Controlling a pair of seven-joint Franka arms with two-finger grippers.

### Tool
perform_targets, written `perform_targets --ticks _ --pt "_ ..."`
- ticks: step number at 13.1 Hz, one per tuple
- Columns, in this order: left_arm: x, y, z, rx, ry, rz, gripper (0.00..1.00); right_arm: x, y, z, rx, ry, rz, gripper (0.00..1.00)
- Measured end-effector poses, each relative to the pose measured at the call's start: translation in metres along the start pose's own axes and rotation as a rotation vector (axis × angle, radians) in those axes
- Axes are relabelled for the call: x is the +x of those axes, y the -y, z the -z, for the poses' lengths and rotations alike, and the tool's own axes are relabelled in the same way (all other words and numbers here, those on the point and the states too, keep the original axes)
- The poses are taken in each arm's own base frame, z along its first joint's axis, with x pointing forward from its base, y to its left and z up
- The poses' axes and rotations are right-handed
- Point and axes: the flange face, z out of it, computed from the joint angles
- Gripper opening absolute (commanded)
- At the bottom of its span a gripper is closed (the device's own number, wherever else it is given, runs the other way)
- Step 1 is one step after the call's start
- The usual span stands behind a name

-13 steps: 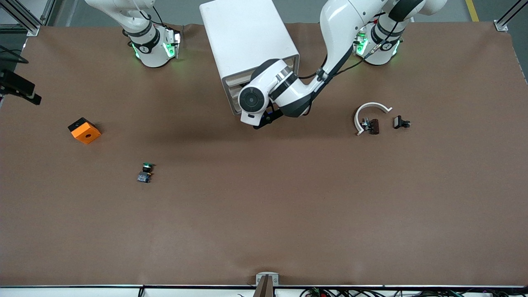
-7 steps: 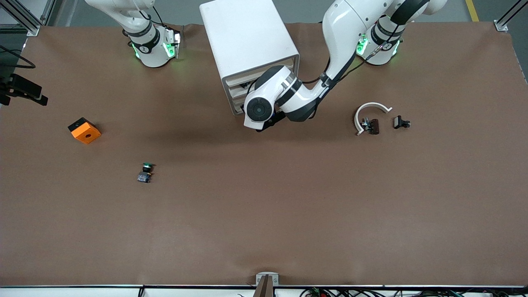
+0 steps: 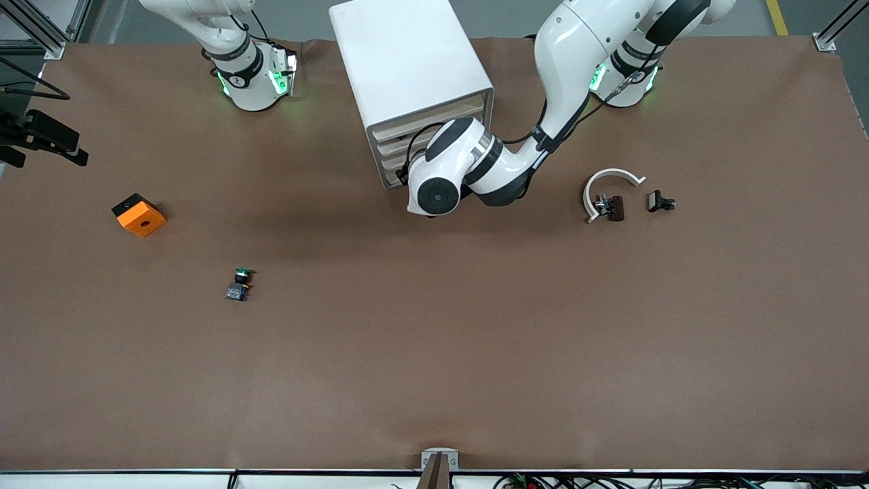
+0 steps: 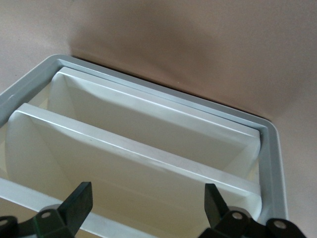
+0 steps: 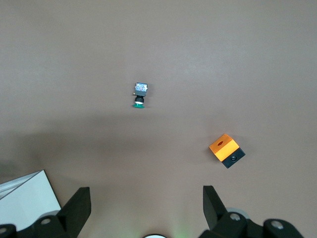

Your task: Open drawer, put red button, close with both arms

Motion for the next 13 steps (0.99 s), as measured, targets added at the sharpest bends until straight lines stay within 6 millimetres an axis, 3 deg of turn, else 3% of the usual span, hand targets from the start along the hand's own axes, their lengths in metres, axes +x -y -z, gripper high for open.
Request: perform_targets --ticks 3,6,9,11,13 --pt "0.014 0.002 0.004 0.003 -0.014 0.024 1.0 0.0 0.0 0.0 0.0 0.001 -0.004 1.0" --pt "0.06 0.008 0.042 -0.044 -0.108 0.061 1.0 -0.001 -0.001 0.001 0.0 -0.004 -0.006 1.0" --pt "0.104 0.022 0.099 -0.115 -0.186 0.052 1.0 -0.005 -0.001 0.002 0.0 -0.003 -0.022 1.0" --pt "0.143 0.044 0.146 -0.156 -0.275 0.049 1.0 -0.007 -0.002 0.001 0.001 -0.001 -0.032 1.0" --pt "0.167 0.069 0.193 -0.205 -0.338 0.04 1.0 -0.008 -0.002 0.001 0.001 0.0 -0.042 1.0"
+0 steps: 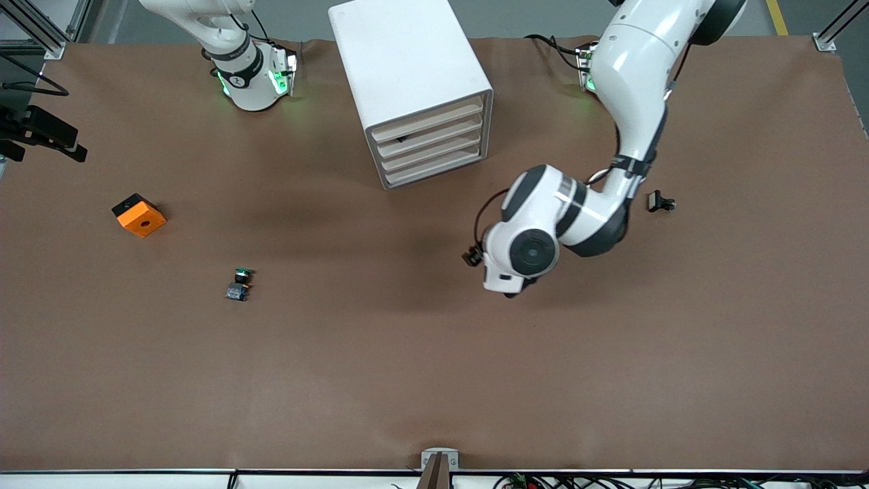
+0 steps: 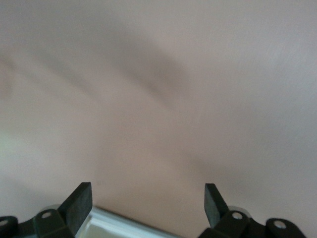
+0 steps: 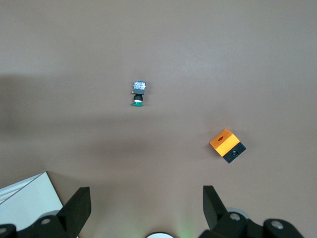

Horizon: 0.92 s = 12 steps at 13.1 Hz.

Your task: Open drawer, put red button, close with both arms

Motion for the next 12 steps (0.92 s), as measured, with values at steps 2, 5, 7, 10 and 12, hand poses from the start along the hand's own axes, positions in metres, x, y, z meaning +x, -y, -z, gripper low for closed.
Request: perform_targets --ticks 2,5,7,10,12 --pt "0.026 0.019 0.04 -0.046 -0.043 -0.04 1.0 -0.002 0.0 -0.001 0.0 -0.001 -0.025 1.0" --pt "0.056 0.054 0.102 -0.105 -0.106 -0.123 1.0 -0.006 0.0 -0.001 0.001 -0.005 -0.037 1.0" --pt "0.068 0.085 0.142 -0.123 -0.124 -0.195 1.0 -0.005 0.0 -0.001 0.001 -0.011 -0.038 1.0" --pt "0.078 0.147 0.196 -0.13 -0.132 -0.326 1.0 -0.005 -0.001 -0.001 0.001 -0.013 -0.038 1.0" --pt "0.075 0.192 0.222 -0.123 -0.136 -0.419 1.0 -0.005 -0.001 -0.002 0.001 -0.013 -0.038 1.0"
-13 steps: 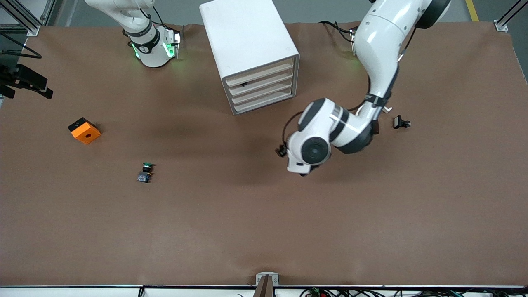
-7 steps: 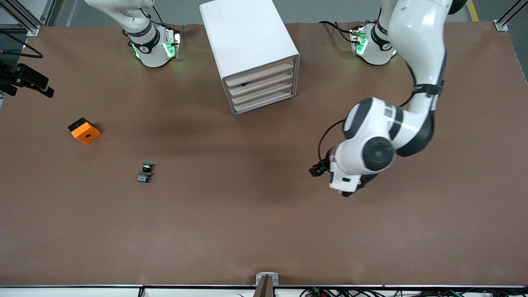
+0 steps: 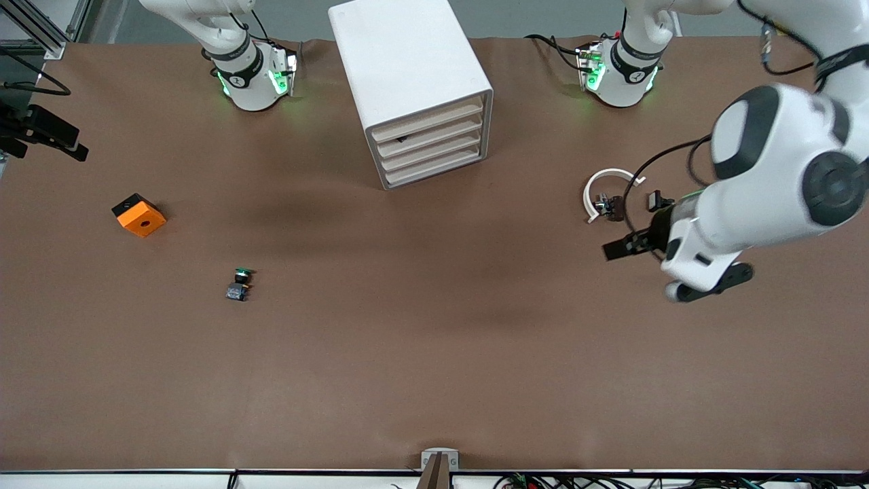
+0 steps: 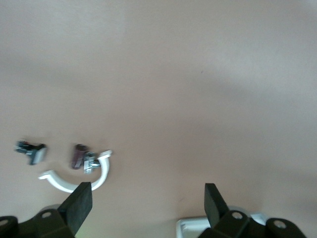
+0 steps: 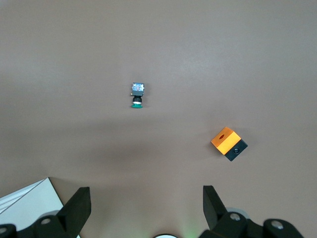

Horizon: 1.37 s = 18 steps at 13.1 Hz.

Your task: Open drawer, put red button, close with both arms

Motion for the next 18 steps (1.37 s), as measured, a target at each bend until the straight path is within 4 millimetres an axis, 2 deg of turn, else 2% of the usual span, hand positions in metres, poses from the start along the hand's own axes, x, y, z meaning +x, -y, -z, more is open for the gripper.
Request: perform_targets --ticks 4,7,8,10,14,18 --pt "-0.037 0.064 0.035 0.048 -0.033 -0.204 1.0 0.0 0.0 -0.001 0.0 0.002 0.0 1.0" --pt "-0.054 0.118 0.06 0.059 -0.067 -0.302 1.0 0.0 -0.001 -0.002 0.0 0.002 -0.001 1.0" --pt "-0.06 0.13 0.069 0.06 -0.084 -0.31 1.0 0.0 -0.001 -0.002 0.0 0.003 -0.001 1.0" --pt "-0.068 0.135 0.088 0.075 -0.13 -0.317 1.0 0.0 -0.001 -0.003 0.0 0.004 -0.002 1.0" --pt "-0.073 0.132 0.117 0.069 -0.198 -0.325 1.0 0.001 -0.002 -0.002 0.0 -0.001 -0.001 1.0" --pt "-0.06 0.124 0.101 0.075 -0.168 -0.332 1.0 0.002 -0.015 -0.001 0.0 -0.009 0.014 1.0"
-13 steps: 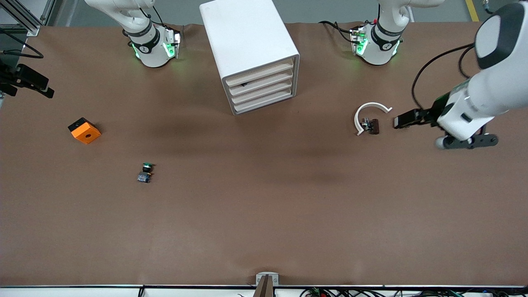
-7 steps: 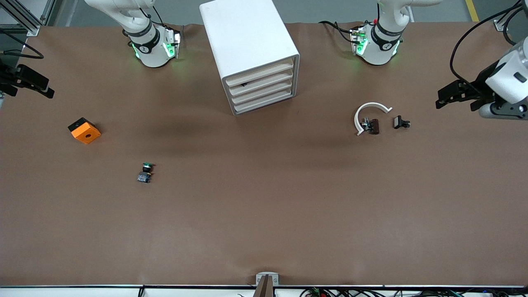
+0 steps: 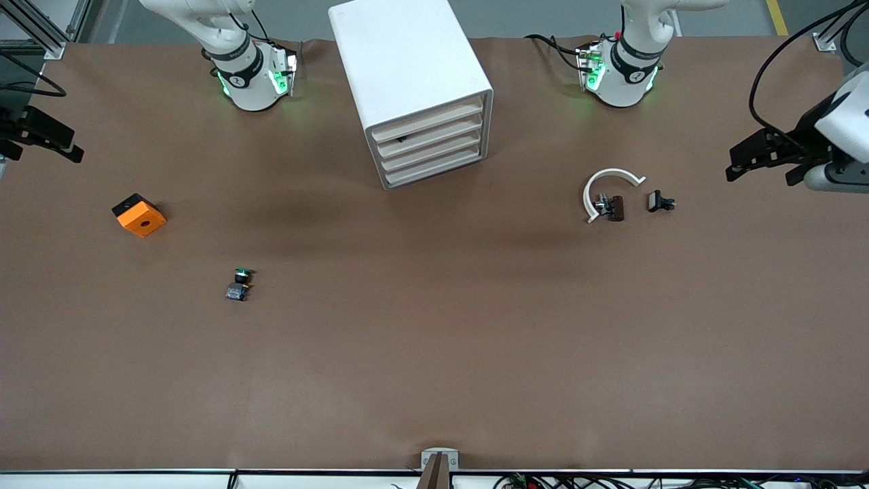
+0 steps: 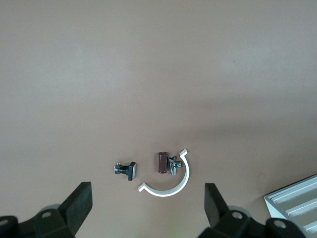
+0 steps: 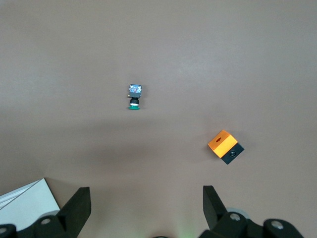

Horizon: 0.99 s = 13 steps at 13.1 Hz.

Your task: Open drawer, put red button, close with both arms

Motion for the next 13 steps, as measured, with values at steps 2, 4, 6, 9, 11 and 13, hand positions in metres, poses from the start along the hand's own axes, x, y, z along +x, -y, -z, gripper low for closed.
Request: perform_targets --ticks 2,4,6,9,11,13 --pt "0.007 -0.004 -0.009 0.001 0.012 -0.005 1.0 0.0 -0.005 0.0 0.0 0.0 -0.001 1.0" --pt "0.008 -0.003 -0.009 0.001 0.01 -0.004 1.0 0.0 -0.005 0.0 0.0 0.0 0.0 1.0" --pt "0.009 -0.003 -0.007 0.002 0.005 -0.004 1.0 0.0 -0.005 0.0 0.0 0.0 0.001 1.0" --pt "0.009 -0.002 -0.007 0.051 0.005 -0.012 1.0 0.0 -0.005 0.0 0.0 0.0 0.002 1.0" --pt "0.009 -0.005 -0.003 0.062 -0.003 -0.005 1.0 0.0 -0.005 0.0 0.0 0.0 0.002 1.0" --pt "0.009 -0.008 0.009 0.063 -0.029 -0.003 1.0 0.0 -0.005 0.0 0.0 0.0 0.002 1.0"
